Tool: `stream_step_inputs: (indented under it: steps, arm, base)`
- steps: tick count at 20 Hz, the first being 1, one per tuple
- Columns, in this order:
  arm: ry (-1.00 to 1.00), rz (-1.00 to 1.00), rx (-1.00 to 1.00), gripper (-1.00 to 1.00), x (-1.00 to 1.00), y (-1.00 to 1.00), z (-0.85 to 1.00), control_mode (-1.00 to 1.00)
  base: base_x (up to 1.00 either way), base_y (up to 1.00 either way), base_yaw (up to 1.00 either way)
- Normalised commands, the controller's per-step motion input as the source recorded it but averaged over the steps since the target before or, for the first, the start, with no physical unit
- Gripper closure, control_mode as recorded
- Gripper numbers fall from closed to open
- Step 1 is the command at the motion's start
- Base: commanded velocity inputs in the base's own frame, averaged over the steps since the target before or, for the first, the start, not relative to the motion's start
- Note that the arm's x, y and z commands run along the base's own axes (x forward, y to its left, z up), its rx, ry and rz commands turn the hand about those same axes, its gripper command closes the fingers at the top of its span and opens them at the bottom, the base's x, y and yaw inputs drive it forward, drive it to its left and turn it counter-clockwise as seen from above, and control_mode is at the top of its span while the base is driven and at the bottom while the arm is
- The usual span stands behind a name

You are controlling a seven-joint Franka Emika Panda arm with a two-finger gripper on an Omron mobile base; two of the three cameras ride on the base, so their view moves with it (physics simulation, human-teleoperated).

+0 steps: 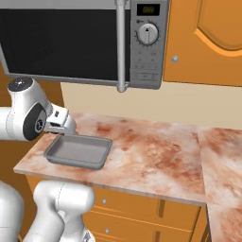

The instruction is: Pick the apple and pear from the fridge and place them inside the tupperware on the counter.

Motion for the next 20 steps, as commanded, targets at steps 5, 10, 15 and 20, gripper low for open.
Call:
stream_step_inputs:
  steps: [5, 10, 15, 20]
  arm:
    - [0.10, 0.15, 0.00, 1.00, 0.50, 0.00, -0.39, -1.00]
    - [0.36, 0.02, 0.00, 1.00, 0.56, 0.00, -0.41, -1.00]
    - [0.43, 0.00, 0.00, 1.00, 0.41, 0.00, -0.59, -1.00]
    - [0.06, 0.00, 0.00, 1.00, 0.40, 0.00, -0.52, -1.00]
  base:
    - [0.00, 0.00, 0.00]
    - [0.00, 0.00, 0.00]
    - [0.00, 0.00, 0.00]
    - [0.00, 0.00, 0.00]
